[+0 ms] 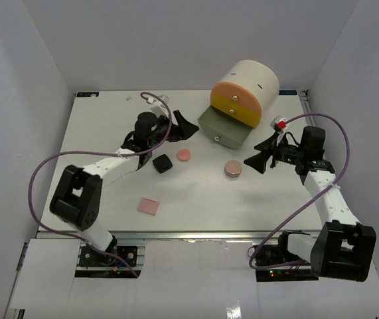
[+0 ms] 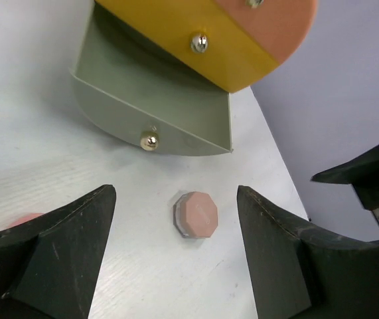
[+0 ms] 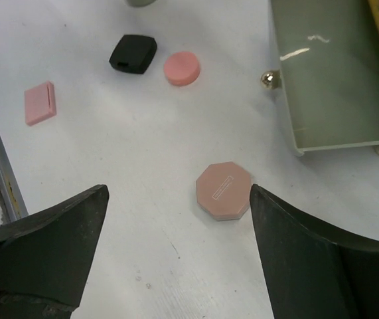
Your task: Organize the makeup
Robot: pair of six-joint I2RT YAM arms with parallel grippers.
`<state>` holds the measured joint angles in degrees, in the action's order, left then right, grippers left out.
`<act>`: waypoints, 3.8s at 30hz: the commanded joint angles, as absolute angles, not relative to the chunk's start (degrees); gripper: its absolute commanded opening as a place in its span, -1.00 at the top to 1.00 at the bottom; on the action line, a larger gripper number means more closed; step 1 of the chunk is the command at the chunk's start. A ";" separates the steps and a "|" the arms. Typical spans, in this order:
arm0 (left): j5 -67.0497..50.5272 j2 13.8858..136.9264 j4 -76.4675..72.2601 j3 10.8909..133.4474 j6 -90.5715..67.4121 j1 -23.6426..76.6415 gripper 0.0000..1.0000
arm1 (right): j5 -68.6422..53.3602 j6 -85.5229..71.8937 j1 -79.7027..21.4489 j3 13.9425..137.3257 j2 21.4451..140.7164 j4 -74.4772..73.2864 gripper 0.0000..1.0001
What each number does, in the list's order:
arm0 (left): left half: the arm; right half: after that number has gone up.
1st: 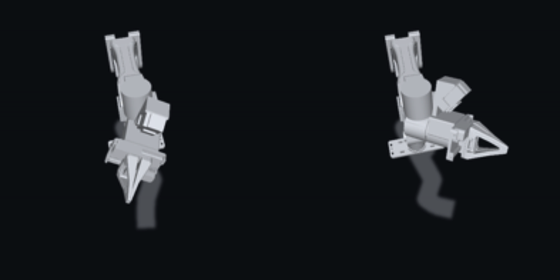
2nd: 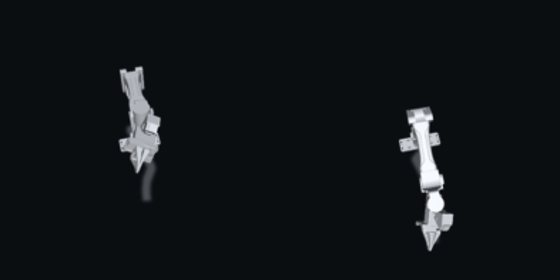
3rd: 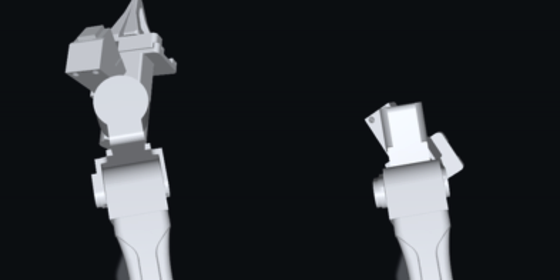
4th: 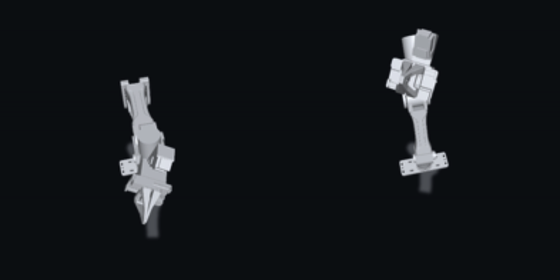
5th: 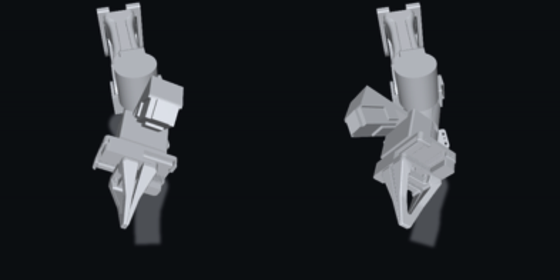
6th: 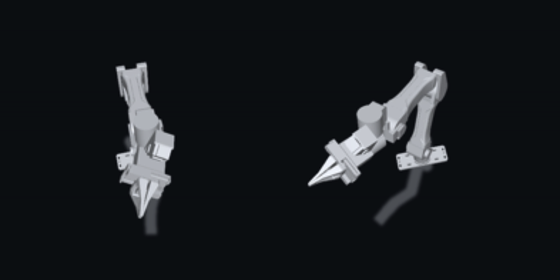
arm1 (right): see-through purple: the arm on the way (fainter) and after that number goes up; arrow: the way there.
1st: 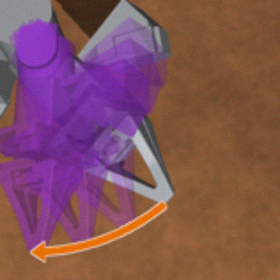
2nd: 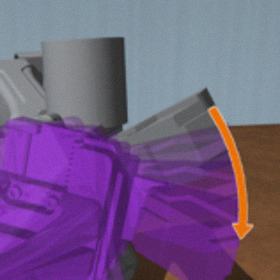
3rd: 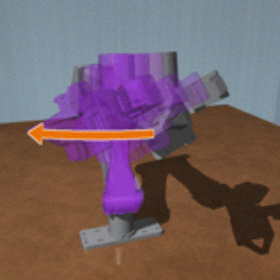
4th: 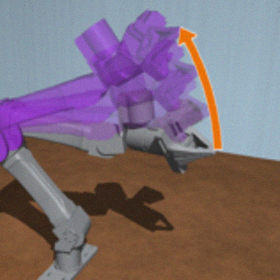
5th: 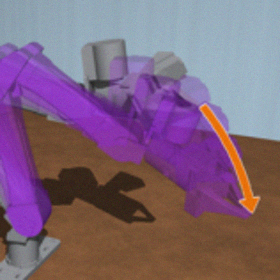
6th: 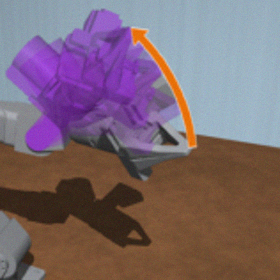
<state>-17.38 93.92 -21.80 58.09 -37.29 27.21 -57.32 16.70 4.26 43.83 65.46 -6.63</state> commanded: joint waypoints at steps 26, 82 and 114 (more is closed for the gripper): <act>-4.39 41.44 1.67 35.60 -11.29 22.59 -0.96 | 1.02 8.88 -26.37 45.88 84.07 -6.19 -0.80; -7.74 47.91 2.72 36.13 -11.68 22.68 -0.96 | 7.63 15.73 -22.84 64.25 88.85 4.04 -0.37; 0.63 91.76 14.57 54.79 -31.49 22.50 -0.96 | -49.71 20.02 -5.66 53.82 69.27 -8.33 -0.81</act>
<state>-0.34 88.05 13.90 49.43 -29.40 22.39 -46.93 20.55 -6.28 54.20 71.10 -8.58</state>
